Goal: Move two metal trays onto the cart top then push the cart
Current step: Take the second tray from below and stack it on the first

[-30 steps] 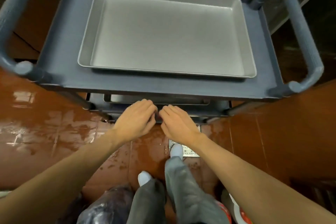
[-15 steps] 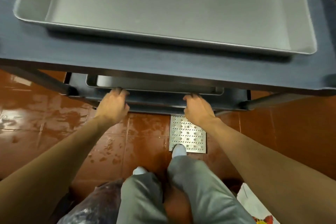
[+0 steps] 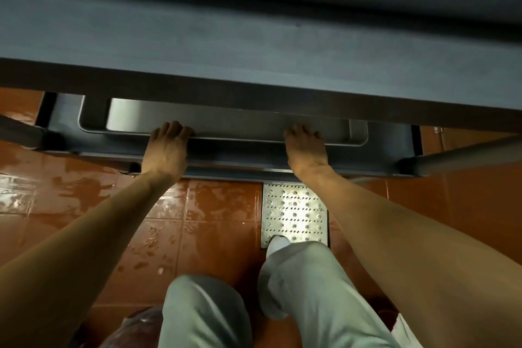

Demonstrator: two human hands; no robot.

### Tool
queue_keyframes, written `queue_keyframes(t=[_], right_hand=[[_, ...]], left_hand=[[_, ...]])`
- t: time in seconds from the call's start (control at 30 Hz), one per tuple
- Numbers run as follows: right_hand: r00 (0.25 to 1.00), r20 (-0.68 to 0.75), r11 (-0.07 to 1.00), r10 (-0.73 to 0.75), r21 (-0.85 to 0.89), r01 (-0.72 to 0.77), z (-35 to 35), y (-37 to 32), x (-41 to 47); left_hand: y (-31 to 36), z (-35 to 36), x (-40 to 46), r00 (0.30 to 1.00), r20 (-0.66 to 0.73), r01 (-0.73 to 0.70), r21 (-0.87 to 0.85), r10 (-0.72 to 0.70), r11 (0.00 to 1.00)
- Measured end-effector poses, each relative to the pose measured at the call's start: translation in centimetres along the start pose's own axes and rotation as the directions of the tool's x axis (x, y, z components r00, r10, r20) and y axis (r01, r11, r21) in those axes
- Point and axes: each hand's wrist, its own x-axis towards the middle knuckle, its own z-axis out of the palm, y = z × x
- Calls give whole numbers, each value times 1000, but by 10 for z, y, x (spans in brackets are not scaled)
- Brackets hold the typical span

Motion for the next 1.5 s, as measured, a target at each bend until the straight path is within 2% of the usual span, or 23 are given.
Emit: queue_keyframes(t=[0.1, 0.27, 0.37, 0.7, 0.8, 0.9, 1.07, 1.17, 1.5], right_hand=[[998, -61, 999, -16, -36, 14, 0, -2, 4], [990, -134, 998, -53, -48, 47, -20, 0, -30], [987, -148, 998, -68, 5, 69, -40, 2, -64], [980, -188, 977, -59, 190, 96, -101, 20, -154], [980, -197, 985, -38, 157, 70, -118, 24, -178], [973, -218, 989, -80, 106, 105, -139, 21, -200], [978, -180, 994, -108, -29, 105, -166, 13, -223], [976, -194, 995, -103, -11, 103, -191, 15, -232], [939, -312, 989, -143, -7, 148, -265, 30, -270]], left_hand=[[3, 1, 1, 1000, -29, -11, 38, 12, 999], [2, -21, -22, 1000, -1, -20, 125, 20, 992], [2, -48, -45, 999, 12, -35, 173, 33, 984], [25, -148, -124, 996, -9, -83, 151, 85, 985], [32, -175, -143, 991, 19, -137, 146, 135, 980], [35, -196, -163, 984, 24, -176, 136, 174, 975], [40, -221, -191, 978, 29, -210, 101, 208, 973], [36, -243, -200, 977, 8, -214, 51, 214, 976], [25, -354, -207, 949, 118, -292, -13, 291, 956]])
